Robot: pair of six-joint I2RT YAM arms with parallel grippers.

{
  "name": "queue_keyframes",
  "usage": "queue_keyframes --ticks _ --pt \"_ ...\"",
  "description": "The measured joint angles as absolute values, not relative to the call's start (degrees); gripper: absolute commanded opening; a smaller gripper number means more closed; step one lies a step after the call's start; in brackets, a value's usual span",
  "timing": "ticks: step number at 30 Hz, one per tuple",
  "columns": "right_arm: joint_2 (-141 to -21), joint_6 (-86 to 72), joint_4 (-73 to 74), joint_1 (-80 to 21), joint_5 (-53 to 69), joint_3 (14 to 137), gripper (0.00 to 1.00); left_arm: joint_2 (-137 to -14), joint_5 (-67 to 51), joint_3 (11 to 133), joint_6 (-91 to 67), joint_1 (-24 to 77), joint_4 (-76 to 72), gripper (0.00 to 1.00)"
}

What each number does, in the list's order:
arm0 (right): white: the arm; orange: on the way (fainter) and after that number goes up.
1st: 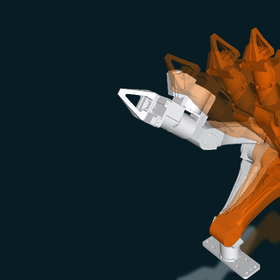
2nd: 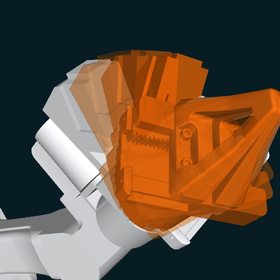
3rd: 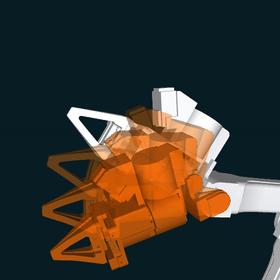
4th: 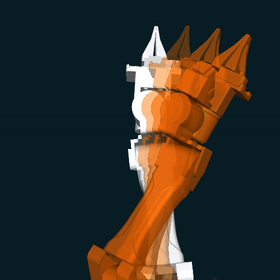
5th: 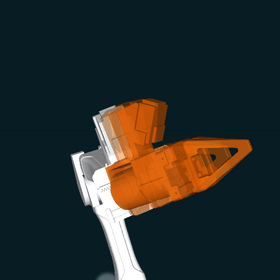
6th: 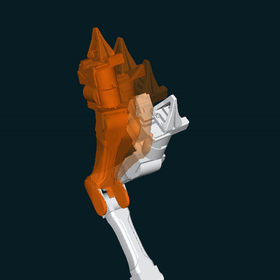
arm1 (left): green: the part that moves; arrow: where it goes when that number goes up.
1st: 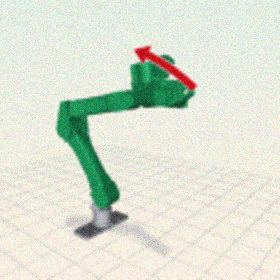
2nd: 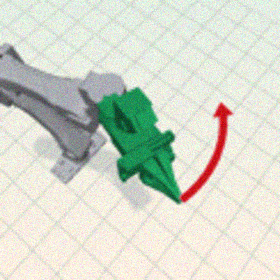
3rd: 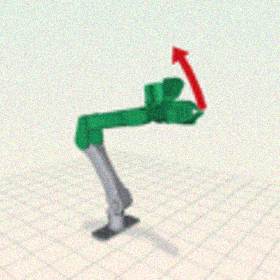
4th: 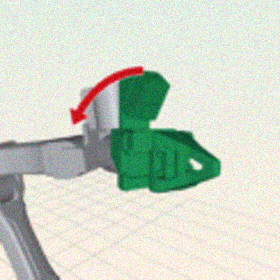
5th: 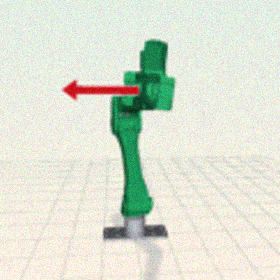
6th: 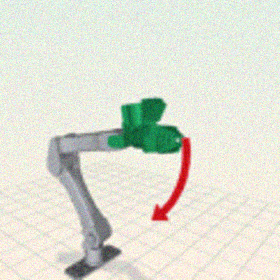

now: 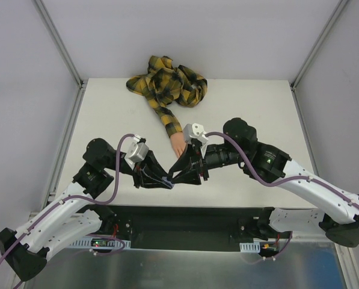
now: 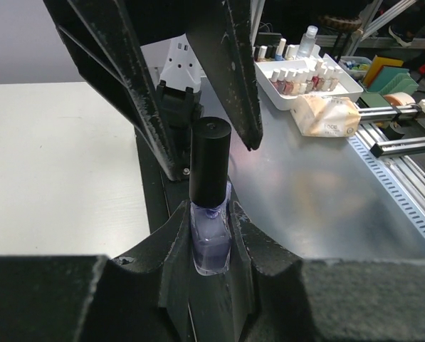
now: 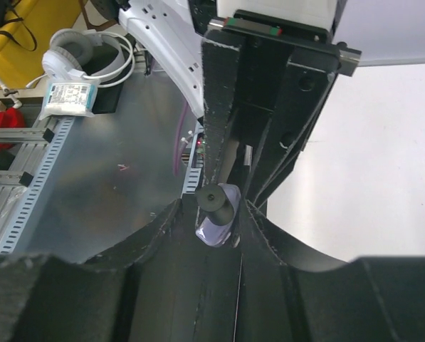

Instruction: Paint the nails

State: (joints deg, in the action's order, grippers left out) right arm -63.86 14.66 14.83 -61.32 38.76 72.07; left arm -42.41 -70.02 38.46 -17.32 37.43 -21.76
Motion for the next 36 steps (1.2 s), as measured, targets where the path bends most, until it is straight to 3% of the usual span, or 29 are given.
queue_keyframes --ticks 4,10,14,21,23,27,31,33,36 --pt "-63.86 14.44 13.17 -61.32 40.60 71.77 0.38 -42.41 -70.04 38.46 -17.56 37.43 -22.11 0.00" --pt "-64.69 13.78 11.18 -61.17 41.65 71.31 0.24 -42.39 -70.13 38.46 -17.65 37.43 -22.20 0.00" --pt "-65.21 13.69 10.24 -60.95 41.91 71.31 0.02 -42.35 -70.35 38.44 -18.15 37.43 -22.09 0.00" --pt "-64.45 13.34 5.08 -61.80 37.60 68.34 0.00 -37.28 -60.58 38.24 -13.69 37.45 -14.26 0.00" --pt "-62.78 12.03 0.32 -63.75 29.63 64.73 0.00 -35.14 -55.13 37.82 -11.46 37.43 -11.33 0.00" --pt "-62.37 5.98 -3.03 -76.01 -7.01 61.52 0.00 -31.44 -41.85 36.34 -7.49 37.41 -6.44 0.00" --pt "-70.61 -0.80 0.84 -86.08 -39.40 68.23 0.00 -30.59 -34.76 35.90 -4.99 37.45 -3.01 0.00" --pt "-74.13 -3.18 3.90 -87.77 -46.13 71.75 0.00 -30.72 -32.29 35.86 -4.34 37.45 -2.24 0.00" --pt "-76.36 -5.72 7.16 -88.40 -50.70 74.32 0.20 -31.48 -31.03 35.86 -3.62 37.45 -2.20 0.00"
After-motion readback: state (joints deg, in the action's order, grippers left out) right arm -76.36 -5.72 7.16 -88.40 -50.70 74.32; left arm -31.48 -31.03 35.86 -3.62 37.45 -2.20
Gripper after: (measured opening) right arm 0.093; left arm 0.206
